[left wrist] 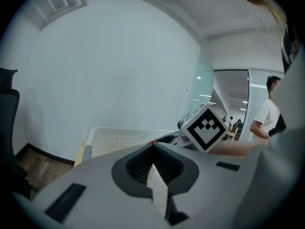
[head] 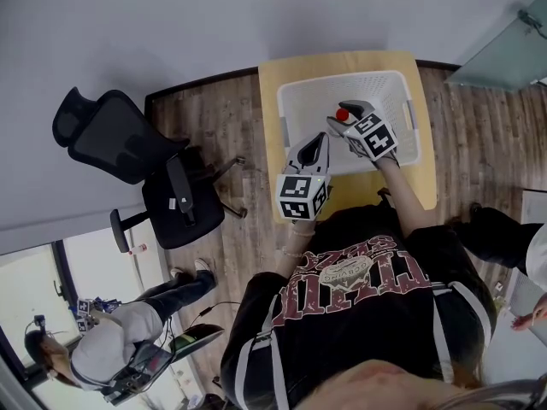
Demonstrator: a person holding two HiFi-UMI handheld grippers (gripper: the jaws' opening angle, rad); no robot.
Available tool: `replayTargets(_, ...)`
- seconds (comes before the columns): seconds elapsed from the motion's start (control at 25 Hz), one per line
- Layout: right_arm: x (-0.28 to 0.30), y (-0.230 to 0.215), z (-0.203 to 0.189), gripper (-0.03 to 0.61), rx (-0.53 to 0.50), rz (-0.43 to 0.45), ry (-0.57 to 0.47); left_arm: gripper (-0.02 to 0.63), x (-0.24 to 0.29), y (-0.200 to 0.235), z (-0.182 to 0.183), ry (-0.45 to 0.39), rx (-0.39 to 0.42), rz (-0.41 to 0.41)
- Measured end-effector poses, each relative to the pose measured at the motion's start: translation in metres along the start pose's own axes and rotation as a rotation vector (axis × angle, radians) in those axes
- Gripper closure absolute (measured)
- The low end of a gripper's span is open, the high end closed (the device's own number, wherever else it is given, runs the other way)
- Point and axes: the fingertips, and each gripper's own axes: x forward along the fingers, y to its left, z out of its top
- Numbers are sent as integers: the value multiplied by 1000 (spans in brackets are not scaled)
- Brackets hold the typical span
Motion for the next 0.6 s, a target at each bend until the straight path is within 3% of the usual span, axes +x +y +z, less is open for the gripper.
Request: replayTargets(0.6,-29,4,12,385,-17,-11,-67,569,-1,1,-1,8,18,2)
